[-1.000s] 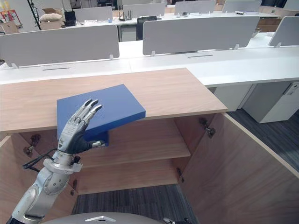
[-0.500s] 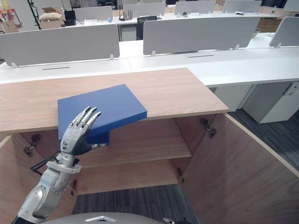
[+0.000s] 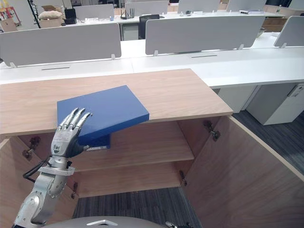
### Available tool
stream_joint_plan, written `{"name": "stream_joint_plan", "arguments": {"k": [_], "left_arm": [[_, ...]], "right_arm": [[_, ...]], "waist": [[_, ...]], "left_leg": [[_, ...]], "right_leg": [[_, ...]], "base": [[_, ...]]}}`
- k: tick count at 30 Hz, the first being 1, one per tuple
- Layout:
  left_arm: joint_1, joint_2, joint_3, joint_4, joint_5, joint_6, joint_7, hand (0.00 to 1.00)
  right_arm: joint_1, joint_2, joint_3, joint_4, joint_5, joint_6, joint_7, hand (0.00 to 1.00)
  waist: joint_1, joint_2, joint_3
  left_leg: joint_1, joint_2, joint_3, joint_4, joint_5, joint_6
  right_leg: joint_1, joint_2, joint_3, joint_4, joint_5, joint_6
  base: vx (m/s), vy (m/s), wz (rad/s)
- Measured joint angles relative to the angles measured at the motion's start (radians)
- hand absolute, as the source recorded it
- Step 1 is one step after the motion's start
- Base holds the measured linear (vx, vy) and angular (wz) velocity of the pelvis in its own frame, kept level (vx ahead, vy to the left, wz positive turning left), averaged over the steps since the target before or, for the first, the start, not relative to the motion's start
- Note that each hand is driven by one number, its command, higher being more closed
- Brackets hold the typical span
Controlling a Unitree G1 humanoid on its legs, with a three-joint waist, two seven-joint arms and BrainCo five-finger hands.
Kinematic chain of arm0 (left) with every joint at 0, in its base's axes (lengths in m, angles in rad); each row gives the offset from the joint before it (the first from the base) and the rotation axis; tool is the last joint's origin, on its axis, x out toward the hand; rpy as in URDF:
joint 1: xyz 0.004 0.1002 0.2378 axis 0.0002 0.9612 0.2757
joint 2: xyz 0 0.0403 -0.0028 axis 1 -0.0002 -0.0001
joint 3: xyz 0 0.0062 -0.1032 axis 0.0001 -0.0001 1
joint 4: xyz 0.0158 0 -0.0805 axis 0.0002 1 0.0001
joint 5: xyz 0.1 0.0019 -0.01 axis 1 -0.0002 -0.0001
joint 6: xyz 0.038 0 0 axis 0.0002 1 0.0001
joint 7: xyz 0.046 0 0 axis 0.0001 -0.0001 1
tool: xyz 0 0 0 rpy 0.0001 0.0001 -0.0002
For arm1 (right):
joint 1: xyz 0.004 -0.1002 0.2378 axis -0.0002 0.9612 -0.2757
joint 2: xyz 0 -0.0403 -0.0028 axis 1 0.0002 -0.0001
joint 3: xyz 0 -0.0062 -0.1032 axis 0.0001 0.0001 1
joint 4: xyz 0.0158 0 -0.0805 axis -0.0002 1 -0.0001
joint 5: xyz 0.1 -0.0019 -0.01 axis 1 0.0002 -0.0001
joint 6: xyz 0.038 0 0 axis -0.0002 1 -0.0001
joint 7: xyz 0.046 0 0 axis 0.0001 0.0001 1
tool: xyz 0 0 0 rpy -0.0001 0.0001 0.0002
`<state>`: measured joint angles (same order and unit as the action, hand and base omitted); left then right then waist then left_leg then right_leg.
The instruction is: Walk over to the cabinet, pick up the folder, carry it to the office cabinet, place the folder inside the office cabinet, then close the office cabinet door
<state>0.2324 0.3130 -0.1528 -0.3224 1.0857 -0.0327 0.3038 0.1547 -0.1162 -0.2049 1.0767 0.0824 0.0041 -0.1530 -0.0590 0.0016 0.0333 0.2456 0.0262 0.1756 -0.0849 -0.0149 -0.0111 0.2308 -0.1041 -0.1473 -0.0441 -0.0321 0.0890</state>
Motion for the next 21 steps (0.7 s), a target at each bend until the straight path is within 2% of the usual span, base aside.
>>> {"name": "stream_joint_plan", "arguments": {"k": [1, 13, 21], "left_arm": [[0.001, 0.000, 0.003, 0.000, 0.000, 0.002, 0.000, 1.00], [0.034, 0.000, 0.078, -0.021, 0.022, -0.001, 0.004, 1.00], [0.026, 0.000, 0.084, -0.035, 0.028, -0.001, 0.019, 1.00]], "right_arm": [[0.000, 0.000, -0.002, 0.000, 0.000, 0.000, 0.000, 0.00], [-0.002, 0.002, -0.008, -0.009, 0.001, 0.000, 0.001, 0.00], [-0.002, 0.002, -0.007, -0.032, 0.012, 0.000, 0.001, 0.00]], "waist": [[0.000, 0.000, 0.000], [-0.002, 0.001, 0.000], [-0.004, 0.002, -0.001]], "left_leg": [[0.000, 0.000, 0.000, 0.000, 0.000, 0.000], [-0.003, 0.001, 0.002, 0.000, -0.005, -0.001], [-0.002, 0.001, 0.005, 0.000, -0.005, -0.001]], "right_leg": [[0.000, 0.000, 0.000, -0.001, 0.000, 0.000], [0.001, 0.002, 0.001, -0.005, 0.003, 0.000], [0.000, 0.002, 0.004, -0.008, 0.003, -0.001]], "base": [[0.00, 0.000, 0.00], [0.00, 0.000, 0.00], [-0.02, -0.011, 0.00]]}}
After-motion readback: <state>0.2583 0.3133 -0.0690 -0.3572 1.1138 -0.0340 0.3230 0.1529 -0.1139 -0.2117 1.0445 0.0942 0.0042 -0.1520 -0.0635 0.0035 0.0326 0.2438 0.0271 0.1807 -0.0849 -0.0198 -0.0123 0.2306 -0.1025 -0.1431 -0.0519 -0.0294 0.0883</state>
